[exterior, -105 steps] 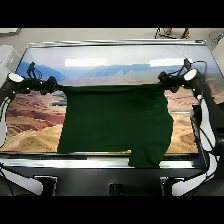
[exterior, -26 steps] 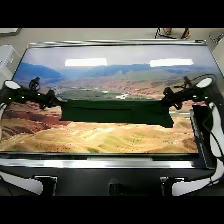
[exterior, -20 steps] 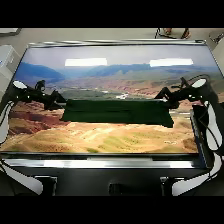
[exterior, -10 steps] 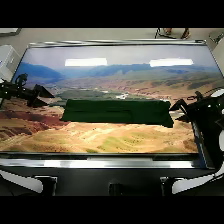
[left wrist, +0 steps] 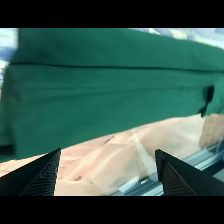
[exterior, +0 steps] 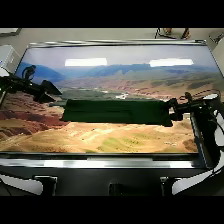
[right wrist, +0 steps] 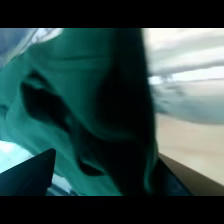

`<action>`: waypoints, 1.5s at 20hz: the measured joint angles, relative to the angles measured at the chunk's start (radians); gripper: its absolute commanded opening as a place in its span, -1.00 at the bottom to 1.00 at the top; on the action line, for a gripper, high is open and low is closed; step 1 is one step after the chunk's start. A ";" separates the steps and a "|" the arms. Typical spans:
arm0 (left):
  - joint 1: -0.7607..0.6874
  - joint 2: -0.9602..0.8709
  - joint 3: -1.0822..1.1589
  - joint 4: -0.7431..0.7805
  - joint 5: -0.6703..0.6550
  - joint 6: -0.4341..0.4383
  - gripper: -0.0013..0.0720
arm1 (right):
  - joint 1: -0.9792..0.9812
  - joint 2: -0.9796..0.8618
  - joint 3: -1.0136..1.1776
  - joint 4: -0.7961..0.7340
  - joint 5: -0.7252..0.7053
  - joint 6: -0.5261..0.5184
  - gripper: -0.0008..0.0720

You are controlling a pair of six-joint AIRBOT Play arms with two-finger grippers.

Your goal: Fold the clothes and pants, and hang the long-sleeved shirts on hangers.

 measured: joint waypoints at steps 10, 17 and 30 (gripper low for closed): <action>-0.282 0.000 -0.034 -0.024 0.192 0.005 -0.76 | 0.122 0.128 0.002 0.037 0.021 0.020 -0.83; -0.630 -0.156 -0.077 -0.131 0.493 -0.016 -0.90 | 0.250 0.443 0.002 0.040 0.052 0.125 -0.83; -0.948 -0.330 -0.081 -0.665 0.829 -0.006 -0.91 | 0.315 0.650 0.002 -0.007 0.083 0.267 -0.83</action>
